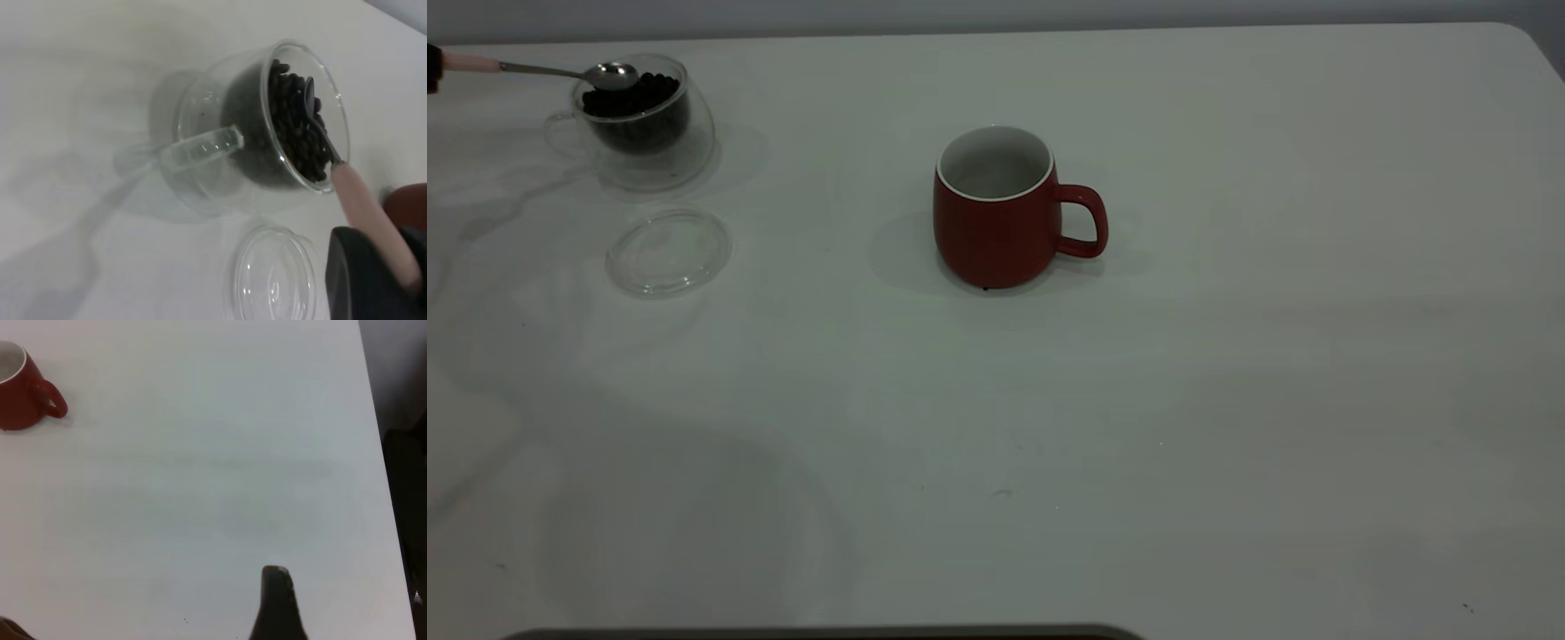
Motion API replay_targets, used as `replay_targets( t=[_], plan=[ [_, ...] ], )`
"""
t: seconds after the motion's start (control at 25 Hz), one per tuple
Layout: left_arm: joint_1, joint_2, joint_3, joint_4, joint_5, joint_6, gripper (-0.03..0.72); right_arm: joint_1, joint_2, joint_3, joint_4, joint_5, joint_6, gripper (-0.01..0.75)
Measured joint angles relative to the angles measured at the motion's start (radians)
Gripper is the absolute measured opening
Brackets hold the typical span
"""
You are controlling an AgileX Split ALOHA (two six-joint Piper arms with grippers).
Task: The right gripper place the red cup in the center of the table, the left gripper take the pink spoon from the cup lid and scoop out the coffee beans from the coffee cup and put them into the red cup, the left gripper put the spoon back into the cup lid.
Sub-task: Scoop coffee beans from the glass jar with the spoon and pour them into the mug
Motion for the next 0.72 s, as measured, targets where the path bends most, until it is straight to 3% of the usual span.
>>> replay_targets(
  t=[0.44,0.72],
  plan=[
    [-0.022,0.071,-0.012,-0.026,0.000,-0.014,0.127,0.000,0.000,0.000,0.000,0.000,0.000,0.590],
    [-0.022,0.074,-0.012,-0.026,0.014,-0.141,0.127,0.000,0.000,0.000,0.000,0.000,0.000,0.590]
  ],
)
